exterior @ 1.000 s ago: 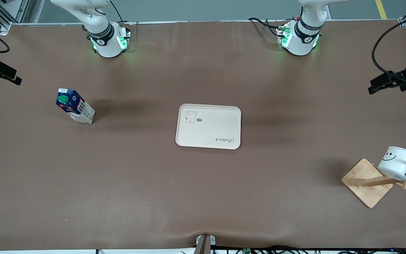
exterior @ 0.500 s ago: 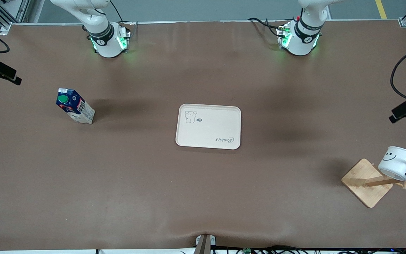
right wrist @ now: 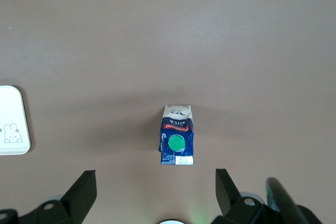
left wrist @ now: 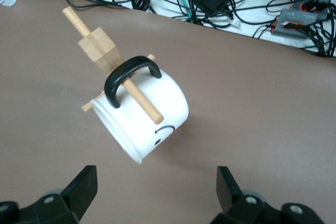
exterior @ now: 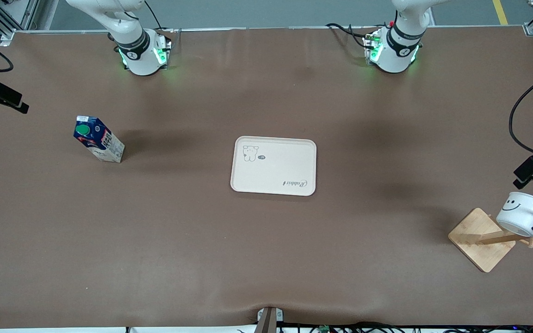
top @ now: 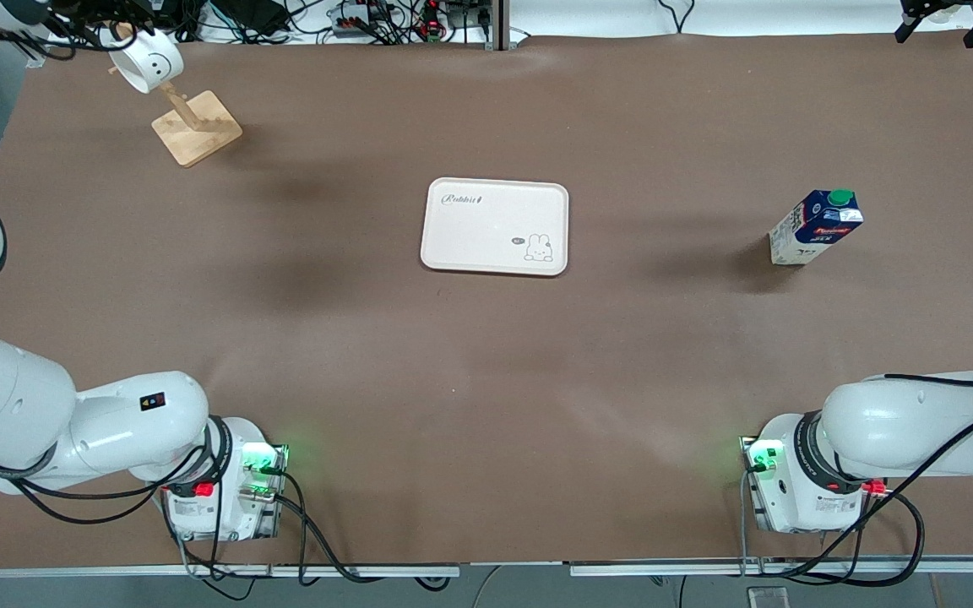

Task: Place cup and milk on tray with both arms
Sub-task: 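Reach the right gripper to the milk carton while the left gripper reaches the mug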

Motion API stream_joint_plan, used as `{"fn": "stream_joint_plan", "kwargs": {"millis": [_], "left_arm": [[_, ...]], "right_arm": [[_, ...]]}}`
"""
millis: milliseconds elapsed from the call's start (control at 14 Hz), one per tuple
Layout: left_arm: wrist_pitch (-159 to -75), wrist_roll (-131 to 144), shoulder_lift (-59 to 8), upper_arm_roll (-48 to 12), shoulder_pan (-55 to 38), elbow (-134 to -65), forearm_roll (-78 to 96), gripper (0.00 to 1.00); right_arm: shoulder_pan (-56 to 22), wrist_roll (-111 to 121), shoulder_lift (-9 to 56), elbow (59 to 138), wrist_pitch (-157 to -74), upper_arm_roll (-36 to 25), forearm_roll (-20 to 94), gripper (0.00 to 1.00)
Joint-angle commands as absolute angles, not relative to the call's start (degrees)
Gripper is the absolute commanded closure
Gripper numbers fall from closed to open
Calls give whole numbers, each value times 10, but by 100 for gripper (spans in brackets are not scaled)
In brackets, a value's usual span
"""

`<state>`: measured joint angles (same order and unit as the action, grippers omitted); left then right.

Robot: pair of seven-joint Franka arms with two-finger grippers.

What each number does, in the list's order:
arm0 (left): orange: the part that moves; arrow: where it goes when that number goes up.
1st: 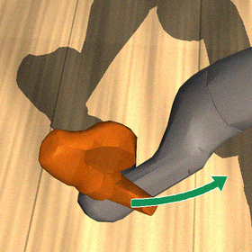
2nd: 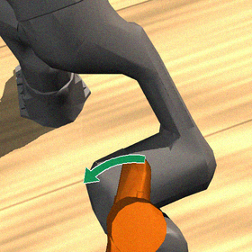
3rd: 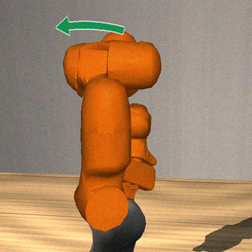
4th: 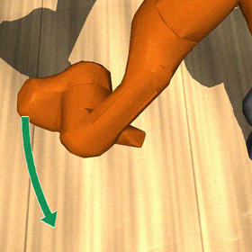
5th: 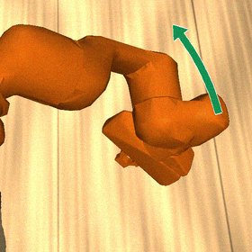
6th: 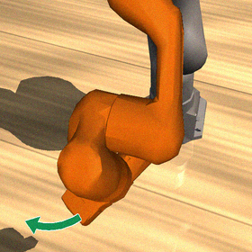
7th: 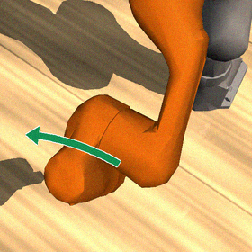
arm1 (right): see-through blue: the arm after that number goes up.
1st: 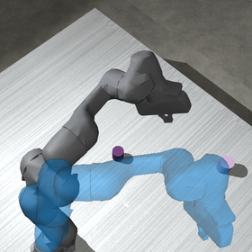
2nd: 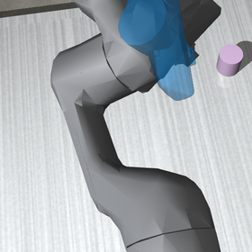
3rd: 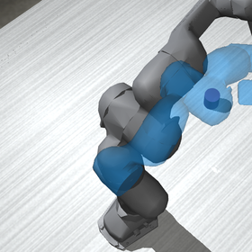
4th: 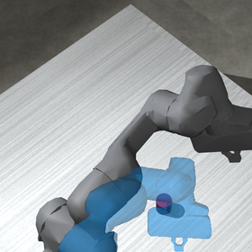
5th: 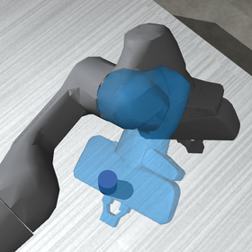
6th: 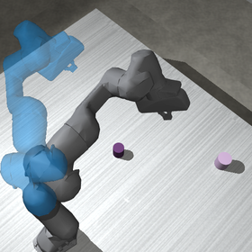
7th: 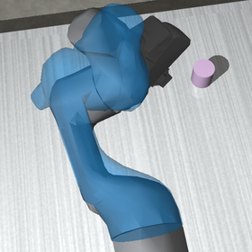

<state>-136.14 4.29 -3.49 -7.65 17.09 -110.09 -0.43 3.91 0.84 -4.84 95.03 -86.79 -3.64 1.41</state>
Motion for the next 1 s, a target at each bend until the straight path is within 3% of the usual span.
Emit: {"fn": "stream_joint_plan", "kwargs": {"millis": [0,714,929], "left_arm": [[-1453,25,-46,-80,178,-1143,4,0],[-1543,-36,-105,-88,202,-1141,27,0],[-1554,-36,-112,-95,202,-1143,27,21]], "right_arm": [[40,3,-14,912,-874,-31,14,0],[35,7,89,882,-876,-32,0,0],[55,6,120,874,-873,-32,-5,0]]}}
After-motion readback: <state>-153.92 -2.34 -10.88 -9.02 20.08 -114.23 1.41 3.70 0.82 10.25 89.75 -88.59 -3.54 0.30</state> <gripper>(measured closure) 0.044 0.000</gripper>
